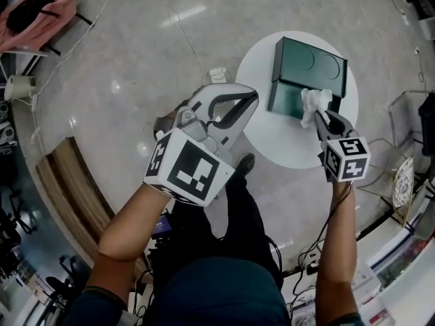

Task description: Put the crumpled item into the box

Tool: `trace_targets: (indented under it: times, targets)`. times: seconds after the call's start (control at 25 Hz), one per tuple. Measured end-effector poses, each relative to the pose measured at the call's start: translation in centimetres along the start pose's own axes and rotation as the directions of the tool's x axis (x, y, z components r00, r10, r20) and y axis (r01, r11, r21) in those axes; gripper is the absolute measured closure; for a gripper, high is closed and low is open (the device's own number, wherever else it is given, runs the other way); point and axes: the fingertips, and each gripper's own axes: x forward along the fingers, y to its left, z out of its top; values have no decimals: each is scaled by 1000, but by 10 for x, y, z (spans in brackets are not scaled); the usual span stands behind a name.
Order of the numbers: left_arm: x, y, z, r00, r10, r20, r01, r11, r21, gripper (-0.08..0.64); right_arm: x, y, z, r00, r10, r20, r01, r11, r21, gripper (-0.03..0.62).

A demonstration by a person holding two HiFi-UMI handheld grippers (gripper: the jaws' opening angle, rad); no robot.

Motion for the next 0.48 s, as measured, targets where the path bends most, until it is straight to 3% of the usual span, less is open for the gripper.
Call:
trace_targets:
  times: [0.48]
  targets:
    - [18, -3, -39, 999, -22, -27, 22, 1000, -17, 541, 49, -18, -39, 998, -17, -66, 22, 997, 77, 525]
